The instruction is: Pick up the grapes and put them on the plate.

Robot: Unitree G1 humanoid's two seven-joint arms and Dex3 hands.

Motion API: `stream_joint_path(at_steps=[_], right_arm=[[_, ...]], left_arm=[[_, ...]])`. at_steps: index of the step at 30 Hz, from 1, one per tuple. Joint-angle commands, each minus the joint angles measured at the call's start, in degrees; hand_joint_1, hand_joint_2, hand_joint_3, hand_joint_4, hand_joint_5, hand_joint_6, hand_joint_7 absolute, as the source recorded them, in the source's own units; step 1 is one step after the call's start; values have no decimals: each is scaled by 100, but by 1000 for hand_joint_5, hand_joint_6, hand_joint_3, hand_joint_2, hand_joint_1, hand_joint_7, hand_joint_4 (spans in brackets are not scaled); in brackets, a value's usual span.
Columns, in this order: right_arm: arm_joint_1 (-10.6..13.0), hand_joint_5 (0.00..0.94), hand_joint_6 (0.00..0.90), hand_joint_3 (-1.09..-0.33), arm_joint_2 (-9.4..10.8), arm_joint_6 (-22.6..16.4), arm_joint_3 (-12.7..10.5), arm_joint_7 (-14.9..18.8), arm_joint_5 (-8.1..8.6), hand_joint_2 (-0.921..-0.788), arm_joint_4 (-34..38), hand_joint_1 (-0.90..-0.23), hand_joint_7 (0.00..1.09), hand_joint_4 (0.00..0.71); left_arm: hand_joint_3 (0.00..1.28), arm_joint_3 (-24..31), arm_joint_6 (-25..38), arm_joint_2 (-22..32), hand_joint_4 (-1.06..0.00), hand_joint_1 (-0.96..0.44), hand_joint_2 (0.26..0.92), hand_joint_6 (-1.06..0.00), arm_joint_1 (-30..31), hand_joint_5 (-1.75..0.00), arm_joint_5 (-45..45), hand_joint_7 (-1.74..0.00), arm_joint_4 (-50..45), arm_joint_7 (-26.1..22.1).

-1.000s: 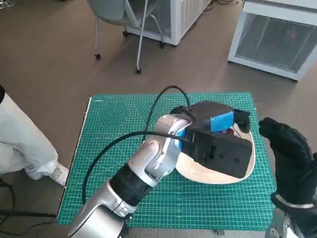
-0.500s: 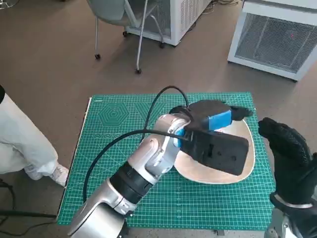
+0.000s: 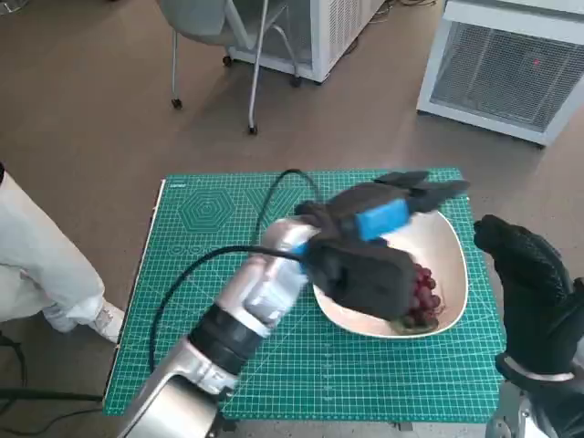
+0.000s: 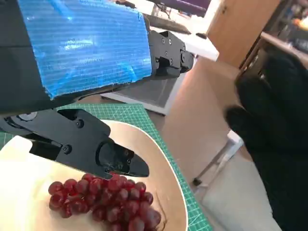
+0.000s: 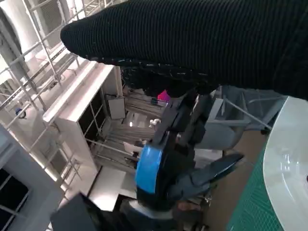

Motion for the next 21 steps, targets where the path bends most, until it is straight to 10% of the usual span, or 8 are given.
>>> stream_joint_path(at_steps=[1,21], right_arm=[[112,1,185,-541,44,97,45,-56,-36,-921,-13,-473,578,533],[-31,2,184,-536,39,199,143,-126,-137,-921,21,-481,585,536]], left_arm=[[34,505,-368,211,-30,-355,919,-211,308,-13,-597,-41,-197,-41],[195,2434,-1575,127,-256,-406,921,-346,1995,-28,-3603,-55,-668,-608]])
